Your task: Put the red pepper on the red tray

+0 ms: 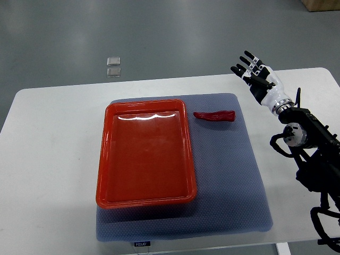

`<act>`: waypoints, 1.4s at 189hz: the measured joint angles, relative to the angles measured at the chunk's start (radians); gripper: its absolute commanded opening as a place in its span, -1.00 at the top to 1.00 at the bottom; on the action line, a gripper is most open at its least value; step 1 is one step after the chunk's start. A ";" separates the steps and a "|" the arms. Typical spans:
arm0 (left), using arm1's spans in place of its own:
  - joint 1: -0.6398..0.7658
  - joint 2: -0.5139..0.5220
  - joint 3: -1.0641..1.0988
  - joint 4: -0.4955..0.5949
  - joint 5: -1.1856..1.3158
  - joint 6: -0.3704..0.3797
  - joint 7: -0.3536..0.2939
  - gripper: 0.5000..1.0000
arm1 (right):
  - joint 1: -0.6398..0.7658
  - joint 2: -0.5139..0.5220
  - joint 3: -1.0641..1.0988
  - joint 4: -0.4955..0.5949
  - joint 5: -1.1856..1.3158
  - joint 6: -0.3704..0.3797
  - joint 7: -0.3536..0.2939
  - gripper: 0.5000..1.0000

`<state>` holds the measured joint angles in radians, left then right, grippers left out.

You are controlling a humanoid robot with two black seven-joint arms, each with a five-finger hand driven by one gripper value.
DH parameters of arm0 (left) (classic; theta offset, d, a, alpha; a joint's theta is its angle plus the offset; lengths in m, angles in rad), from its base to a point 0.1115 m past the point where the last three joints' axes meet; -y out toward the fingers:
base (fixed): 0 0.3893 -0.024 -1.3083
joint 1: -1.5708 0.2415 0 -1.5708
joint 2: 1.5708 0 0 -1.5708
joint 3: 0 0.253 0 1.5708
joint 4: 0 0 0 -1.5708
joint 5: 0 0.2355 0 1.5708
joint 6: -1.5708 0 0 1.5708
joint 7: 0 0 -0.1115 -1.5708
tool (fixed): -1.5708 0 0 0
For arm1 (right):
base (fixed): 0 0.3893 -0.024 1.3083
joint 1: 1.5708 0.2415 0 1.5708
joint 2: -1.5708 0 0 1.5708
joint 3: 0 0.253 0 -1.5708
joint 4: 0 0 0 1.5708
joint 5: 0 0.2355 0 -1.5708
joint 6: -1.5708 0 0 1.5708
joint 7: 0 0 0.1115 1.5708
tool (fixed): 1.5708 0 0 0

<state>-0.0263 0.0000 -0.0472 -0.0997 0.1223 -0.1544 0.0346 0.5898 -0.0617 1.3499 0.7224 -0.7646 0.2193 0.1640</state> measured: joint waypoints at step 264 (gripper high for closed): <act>0.000 0.000 0.000 0.000 0.000 0.000 0.000 -1.00 | 0.130 -0.217 -0.314 0.151 -0.812 0.173 0.058 -0.69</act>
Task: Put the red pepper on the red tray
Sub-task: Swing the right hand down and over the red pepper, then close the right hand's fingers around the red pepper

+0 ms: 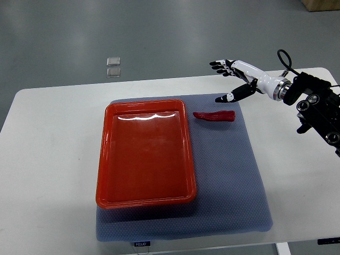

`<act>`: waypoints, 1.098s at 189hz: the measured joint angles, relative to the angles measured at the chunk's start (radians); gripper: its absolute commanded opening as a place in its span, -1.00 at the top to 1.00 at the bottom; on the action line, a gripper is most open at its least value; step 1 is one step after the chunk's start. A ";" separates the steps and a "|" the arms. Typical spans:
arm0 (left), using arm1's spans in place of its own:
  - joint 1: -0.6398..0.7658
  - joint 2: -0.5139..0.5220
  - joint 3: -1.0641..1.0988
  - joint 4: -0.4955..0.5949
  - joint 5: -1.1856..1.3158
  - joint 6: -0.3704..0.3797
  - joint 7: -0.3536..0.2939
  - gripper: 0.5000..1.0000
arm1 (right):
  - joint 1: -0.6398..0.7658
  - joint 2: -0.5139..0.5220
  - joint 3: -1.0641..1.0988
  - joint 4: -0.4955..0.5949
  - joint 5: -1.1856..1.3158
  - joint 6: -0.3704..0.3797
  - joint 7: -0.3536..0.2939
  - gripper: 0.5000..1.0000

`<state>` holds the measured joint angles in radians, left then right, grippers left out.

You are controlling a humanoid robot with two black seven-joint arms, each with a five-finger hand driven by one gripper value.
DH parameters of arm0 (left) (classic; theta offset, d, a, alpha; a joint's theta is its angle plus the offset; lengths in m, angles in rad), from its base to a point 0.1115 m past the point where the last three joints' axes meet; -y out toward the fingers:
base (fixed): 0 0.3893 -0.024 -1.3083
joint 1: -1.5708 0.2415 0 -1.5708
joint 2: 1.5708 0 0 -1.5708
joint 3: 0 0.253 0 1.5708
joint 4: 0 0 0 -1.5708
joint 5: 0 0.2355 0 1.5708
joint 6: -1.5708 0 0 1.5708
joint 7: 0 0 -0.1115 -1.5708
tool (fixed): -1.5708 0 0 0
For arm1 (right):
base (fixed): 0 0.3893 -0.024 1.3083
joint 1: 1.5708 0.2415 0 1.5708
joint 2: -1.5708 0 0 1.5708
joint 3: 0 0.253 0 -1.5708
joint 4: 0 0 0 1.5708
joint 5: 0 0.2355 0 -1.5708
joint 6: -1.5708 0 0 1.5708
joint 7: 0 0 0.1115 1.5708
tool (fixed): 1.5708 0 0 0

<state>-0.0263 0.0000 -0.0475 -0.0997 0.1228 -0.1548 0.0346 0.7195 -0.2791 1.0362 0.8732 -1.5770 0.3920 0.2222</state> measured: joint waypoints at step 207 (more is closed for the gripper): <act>0.000 0.000 0.000 0.000 0.000 0.000 0.000 -1.00 | 0.014 0.013 -0.178 -0.069 -0.447 -0.126 -0.014 -0.06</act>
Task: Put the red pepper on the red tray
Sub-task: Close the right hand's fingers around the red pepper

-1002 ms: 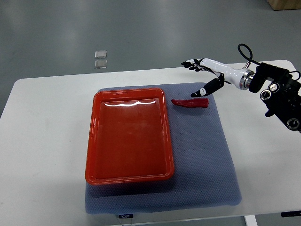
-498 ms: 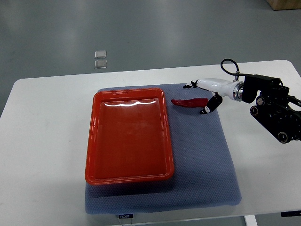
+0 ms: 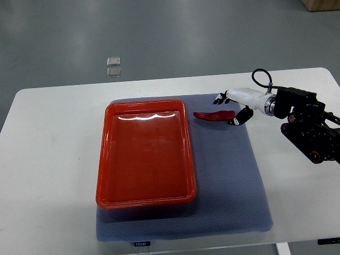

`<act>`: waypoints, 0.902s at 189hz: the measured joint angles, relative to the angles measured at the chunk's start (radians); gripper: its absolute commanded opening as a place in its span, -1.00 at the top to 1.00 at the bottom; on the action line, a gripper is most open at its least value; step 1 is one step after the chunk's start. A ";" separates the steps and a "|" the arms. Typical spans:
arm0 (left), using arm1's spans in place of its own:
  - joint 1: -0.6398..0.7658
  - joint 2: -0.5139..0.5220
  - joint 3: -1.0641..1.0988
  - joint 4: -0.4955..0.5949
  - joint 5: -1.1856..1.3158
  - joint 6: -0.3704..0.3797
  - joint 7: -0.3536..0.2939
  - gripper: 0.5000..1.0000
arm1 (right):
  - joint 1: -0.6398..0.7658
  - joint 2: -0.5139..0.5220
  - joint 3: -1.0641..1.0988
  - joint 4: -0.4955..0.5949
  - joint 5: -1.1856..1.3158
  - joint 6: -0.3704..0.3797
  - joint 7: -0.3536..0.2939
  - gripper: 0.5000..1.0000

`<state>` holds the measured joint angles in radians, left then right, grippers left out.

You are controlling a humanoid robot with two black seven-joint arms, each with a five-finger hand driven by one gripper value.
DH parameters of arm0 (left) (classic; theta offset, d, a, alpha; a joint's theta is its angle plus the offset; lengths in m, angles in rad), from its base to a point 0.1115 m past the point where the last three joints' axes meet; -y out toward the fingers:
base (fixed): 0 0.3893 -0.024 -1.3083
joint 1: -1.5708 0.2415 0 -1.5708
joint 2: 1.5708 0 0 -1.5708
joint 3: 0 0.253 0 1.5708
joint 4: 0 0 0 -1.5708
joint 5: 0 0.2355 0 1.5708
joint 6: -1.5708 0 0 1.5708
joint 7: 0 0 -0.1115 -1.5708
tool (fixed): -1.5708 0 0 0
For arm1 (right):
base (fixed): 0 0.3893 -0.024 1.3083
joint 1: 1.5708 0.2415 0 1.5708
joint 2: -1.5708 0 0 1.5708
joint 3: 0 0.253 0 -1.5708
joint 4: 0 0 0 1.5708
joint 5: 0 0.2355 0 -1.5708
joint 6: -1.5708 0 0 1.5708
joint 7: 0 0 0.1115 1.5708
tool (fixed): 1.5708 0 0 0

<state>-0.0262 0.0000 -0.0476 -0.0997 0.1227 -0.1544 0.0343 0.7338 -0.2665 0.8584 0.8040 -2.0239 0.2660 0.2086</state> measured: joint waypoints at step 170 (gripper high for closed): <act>0.000 0.000 0.000 0.000 0.000 0.000 0.001 -1.00 | -0.013 0.005 0.011 -0.002 -0.037 -0.001 0.002 1.00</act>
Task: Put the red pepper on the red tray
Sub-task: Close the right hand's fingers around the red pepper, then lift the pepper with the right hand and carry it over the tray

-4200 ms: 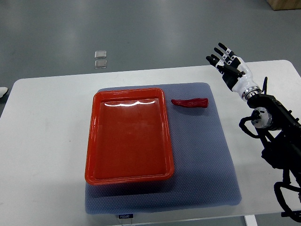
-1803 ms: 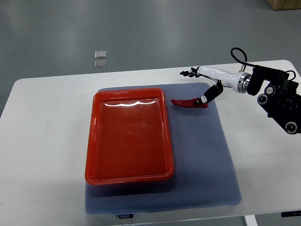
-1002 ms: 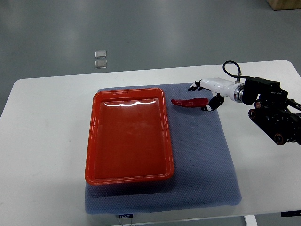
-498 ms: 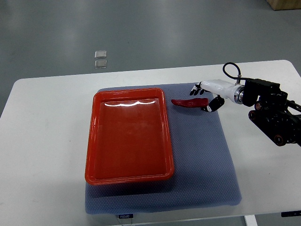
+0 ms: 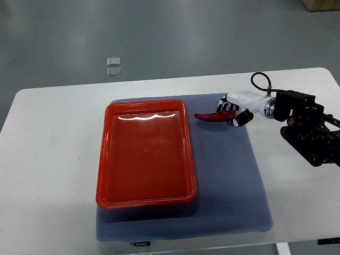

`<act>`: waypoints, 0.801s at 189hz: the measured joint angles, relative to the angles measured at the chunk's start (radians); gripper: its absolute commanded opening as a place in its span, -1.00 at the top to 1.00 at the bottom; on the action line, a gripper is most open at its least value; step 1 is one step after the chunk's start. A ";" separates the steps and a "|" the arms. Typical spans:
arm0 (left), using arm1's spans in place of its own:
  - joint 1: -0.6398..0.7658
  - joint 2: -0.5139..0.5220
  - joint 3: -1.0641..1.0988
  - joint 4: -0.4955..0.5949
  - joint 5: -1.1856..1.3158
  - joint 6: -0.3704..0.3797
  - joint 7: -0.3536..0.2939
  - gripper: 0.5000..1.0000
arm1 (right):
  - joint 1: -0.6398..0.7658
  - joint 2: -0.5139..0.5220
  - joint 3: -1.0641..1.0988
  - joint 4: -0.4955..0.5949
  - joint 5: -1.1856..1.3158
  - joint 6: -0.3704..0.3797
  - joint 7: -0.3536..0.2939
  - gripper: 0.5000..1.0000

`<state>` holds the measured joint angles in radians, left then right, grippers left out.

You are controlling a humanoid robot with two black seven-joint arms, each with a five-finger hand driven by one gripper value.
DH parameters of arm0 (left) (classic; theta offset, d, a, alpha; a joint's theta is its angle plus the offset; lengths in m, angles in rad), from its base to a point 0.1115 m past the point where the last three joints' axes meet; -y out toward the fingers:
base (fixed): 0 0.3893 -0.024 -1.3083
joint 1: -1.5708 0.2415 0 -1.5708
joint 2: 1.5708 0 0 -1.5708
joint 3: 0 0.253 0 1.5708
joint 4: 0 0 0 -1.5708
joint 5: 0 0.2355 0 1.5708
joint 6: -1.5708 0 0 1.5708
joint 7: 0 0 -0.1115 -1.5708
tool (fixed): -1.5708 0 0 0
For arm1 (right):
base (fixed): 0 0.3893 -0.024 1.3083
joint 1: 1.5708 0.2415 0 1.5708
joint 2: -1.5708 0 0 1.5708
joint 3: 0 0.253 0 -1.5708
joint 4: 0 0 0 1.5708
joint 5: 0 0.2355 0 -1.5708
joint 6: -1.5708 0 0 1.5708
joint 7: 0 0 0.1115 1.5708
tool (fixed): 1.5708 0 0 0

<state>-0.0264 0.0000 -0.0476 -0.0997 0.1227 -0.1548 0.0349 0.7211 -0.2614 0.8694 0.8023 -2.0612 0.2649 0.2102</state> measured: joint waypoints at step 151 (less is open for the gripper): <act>0.000 0.000 0.000 0.000 0.000 0.001 -0.001 -1.00 | 0.140 0.085 -0.207 0.235 0.111 -0.014 0.007 1.00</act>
<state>-0.0262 0.0000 -0.0475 -0.0997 0.1227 -0.1541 0.0342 0.8612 -0.1768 0.6619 1.0376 -1.9504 0.2504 0.2175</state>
